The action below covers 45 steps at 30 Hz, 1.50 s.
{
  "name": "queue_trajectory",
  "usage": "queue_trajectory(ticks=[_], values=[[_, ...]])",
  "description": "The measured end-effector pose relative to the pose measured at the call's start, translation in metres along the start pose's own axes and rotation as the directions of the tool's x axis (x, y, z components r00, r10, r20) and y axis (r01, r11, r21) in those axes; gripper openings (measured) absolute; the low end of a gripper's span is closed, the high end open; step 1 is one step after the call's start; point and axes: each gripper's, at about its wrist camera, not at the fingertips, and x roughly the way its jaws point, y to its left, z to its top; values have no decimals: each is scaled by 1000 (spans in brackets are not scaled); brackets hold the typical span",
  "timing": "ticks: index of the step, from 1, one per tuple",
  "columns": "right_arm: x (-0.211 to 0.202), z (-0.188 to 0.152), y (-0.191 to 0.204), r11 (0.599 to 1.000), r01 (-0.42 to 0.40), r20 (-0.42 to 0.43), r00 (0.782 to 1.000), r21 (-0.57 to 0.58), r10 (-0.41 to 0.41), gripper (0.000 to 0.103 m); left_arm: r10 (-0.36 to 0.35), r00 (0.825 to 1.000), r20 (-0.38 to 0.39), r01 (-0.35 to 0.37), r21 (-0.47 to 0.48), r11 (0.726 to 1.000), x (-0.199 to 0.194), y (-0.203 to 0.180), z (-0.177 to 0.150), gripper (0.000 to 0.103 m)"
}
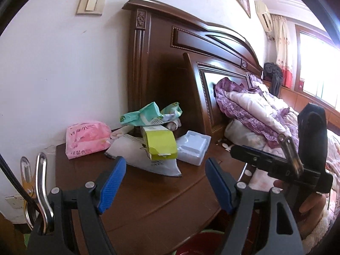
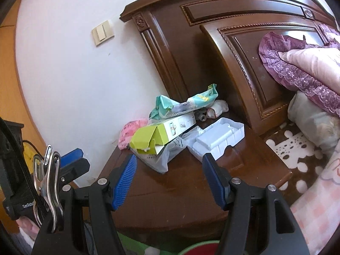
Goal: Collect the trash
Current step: 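Move both open grippers back toward the lime-green and white box, then close both grippers on the lime-green and white box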
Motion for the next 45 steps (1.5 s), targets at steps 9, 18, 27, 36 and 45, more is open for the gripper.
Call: queue_trajectory(ticks=[9, 18, 27, 36, 45], values=[[16, 3, -6, 1000, -3, -30, 1000, 16, 4, 66, 8, 1000, -29, -11, -86, 996, 31, 30, 14, 80], [30, 13, -15, 991, 128, -24, 991, -24, -129, 66, 21, 996, -85, -27, -68, 997, 76, 41, 21, 80], [63, 19, -24, 994, 110, -65, 992, 27, -108, 66, -9, 990, -142, 4, -35, 999, 106, 28, 16, 81], [101, 35, -45, 987, 10, -126, 992, 159, 10, 69, 121, 981, -149, -113, 58, 992, 137, -5, 13, 85], [159, 31, -54, 891, -148, -201, 946, 428, 254, 74, 12, 983, -183, -14, -9, 1000, 140, 20, 3, 53]])
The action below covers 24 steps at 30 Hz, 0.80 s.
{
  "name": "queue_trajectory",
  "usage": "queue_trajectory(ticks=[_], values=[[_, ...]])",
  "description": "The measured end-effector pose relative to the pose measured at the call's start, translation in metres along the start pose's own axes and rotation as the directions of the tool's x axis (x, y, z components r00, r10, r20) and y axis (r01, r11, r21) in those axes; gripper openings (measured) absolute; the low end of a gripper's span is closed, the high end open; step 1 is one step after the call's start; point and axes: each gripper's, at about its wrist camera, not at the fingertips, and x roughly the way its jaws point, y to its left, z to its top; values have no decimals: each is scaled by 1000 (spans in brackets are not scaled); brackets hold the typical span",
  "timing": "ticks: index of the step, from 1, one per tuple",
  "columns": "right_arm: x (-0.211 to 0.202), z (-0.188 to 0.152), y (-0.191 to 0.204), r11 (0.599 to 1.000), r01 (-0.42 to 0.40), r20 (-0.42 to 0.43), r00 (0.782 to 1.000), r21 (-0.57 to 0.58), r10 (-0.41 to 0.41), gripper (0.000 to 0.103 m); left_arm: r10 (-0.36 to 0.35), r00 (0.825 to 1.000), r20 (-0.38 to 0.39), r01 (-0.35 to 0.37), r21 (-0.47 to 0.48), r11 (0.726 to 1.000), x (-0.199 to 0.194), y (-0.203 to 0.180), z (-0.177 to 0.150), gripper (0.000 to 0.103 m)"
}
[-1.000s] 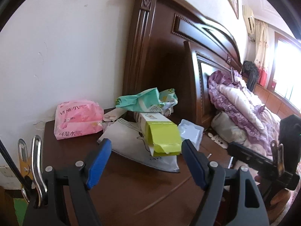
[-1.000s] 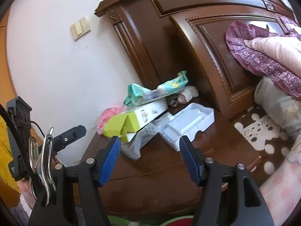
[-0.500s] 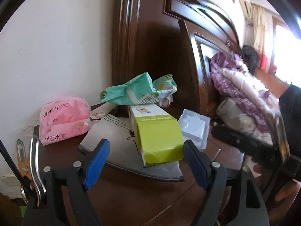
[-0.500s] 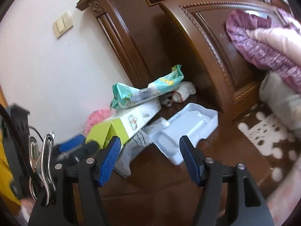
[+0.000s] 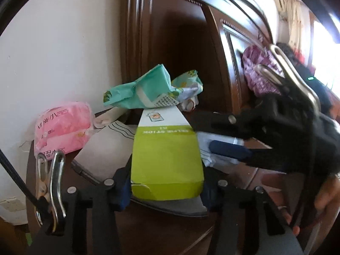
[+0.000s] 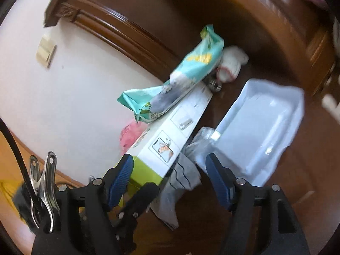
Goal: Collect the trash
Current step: 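Close both grippers on the lime-green and white box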
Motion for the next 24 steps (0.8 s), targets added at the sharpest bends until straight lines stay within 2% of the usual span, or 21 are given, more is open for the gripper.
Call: queue_trajectory(ticks=[3, 7, 10, 12, 13, 18, 24], values=[[11, 2, 0, 997, -51, -7, 999, 52, 52, 77, -60, 997, 42, 61, -17, 998, -15, 8, -3, 52], [24, 1, 4, 990, -113, -15, 993, 88, 115, 80, -137, 988, 71, 135, 30, 990, -31, 7, -9, 52], [26, -2, 4, 979, -173, 16, 985, 108, 172, 80, -136, 987, 91, 130, 73, 989, -42, 3, -17, 52], [23, -6, 2, 974, -198, 48, 980, 113, 194, 59, -118, 987, 107, 108, 99, 989, -50, 1, -22, 52], [23, -8, 3, 968, -224, 51, 974, 112, 220, 57, -113, 986, 119, 100, 109, 989, -54, 0, -25, 52], [13, -14, 20, 972, -230, 72, 971, 40, 227, 50, -120, 983, 141, 106, 103, 989, -66, 0, -30, 52], [-4, -16, 27, 956, -292, 86, 953, 0, 291, 49, -103, 975, 197, 75, 145, 987, -79, -16, -35, 52]])
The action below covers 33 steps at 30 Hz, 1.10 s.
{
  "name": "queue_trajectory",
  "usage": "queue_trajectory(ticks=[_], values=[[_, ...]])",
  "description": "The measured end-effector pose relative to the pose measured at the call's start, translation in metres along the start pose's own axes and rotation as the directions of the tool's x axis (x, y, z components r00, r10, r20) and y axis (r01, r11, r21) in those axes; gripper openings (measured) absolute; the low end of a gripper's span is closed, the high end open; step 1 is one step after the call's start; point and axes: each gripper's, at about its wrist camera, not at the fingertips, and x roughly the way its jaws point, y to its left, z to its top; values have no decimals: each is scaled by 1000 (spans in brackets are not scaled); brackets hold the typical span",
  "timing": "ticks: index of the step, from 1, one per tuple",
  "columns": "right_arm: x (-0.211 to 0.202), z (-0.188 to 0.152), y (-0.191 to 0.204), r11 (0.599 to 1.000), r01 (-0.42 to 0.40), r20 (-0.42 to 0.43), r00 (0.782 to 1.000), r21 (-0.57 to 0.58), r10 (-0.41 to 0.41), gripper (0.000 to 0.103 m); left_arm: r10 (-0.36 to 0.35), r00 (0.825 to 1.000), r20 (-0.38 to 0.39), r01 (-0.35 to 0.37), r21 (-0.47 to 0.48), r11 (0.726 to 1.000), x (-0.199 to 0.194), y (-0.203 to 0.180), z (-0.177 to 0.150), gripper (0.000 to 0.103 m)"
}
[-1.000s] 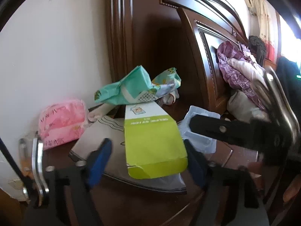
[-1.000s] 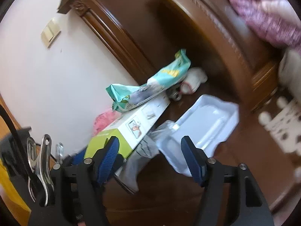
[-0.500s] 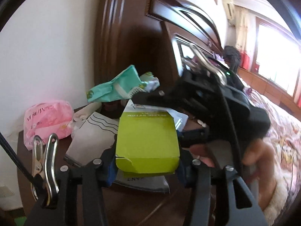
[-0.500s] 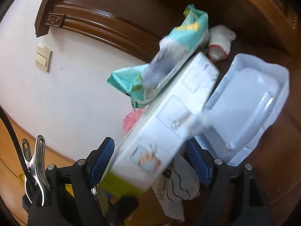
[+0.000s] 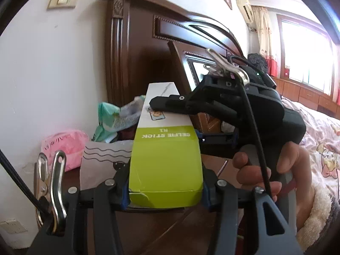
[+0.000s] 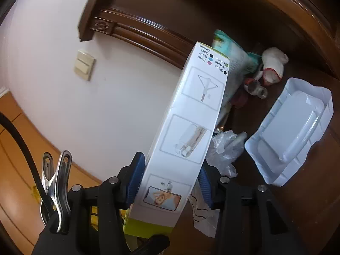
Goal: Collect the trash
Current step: 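Close both grippers on the lime-green and white box, then lift the box off the table with both grippers and carry it over the red bin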
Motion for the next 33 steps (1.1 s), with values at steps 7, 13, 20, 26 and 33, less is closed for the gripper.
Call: queue_trajectory(ticks=[7, 13, 20, 26, 33], values=[[-21, 6, -7, 994, -98, 12, 995, 57, 97, 63, -44, 995, 89, 45, -12, 999, -26, -9, 3, 52], [-31, 6, -16, 982, -134, 8, 991, 131, 134, 67, -51, 993, 103, 50, 14, 999, -28, -19, 5, 52], [-36, -6, -21, 969, -158, -29, 986, 192, 167, 82, -51, 988, 145, 47, 30, 998, -35, -24, 1, 52], [-43, -17, -11, 970, -164, -29, 985, 181, 172, 83, -48, 986, 163, 40, 49, 998, -44, -28, -3, 52], [-58, -24, 14, 995, -98, -11, 995, 26, 99, 57, -59, 988, 142, 52, 57, 997, -52, -31, -17, 52]])
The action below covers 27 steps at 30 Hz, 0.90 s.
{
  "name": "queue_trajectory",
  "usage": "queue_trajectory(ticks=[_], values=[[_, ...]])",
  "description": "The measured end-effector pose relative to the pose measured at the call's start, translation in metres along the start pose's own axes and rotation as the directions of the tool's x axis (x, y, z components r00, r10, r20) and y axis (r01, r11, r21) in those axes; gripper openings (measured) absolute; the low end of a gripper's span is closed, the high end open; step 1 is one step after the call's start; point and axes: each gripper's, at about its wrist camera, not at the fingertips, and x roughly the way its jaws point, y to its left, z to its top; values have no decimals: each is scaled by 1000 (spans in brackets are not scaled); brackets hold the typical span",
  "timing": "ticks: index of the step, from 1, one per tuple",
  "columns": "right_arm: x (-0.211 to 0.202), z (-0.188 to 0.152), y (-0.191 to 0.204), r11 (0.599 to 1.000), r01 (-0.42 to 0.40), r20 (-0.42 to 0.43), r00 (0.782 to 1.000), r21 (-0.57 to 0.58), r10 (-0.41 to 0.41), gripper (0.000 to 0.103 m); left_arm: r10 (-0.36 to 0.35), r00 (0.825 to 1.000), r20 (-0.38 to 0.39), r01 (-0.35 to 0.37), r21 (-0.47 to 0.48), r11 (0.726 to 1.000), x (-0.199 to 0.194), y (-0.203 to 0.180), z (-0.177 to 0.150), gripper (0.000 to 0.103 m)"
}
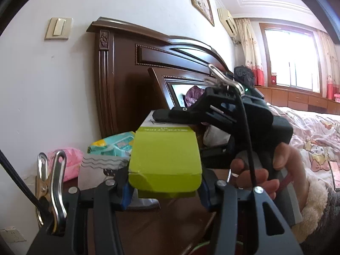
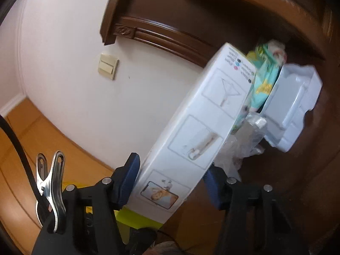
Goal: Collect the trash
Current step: 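Lift the box off the table with both grippers and carry it over the red bin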
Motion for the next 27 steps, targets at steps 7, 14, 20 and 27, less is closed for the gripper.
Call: queue_trajectory(ticks=[7, 14, 20, 27], values=[[-15, -18, 15, 995, 64, 12, 998, -70, -64, 55, -20, 1000, -13, 20, 14, 1000, -11, -14, -10, 52], [-32, -31, 16, 994, 76, 6, 997, -81, -76, 55, -49, 999, -14, 49, -4, 999, -21, -26, -20, 52], [-56, -44, 15, 987, 119, -12, 993, -104, -121, 54, -87, 996, -26, 87, -4, 996, -24, -44, -31, 52], [-91, -53, 17, 982, 132, 21, 991, -134, -131, 53, -131, 991, -13, 132, 32, 991, -26, -71, -35, 52]])
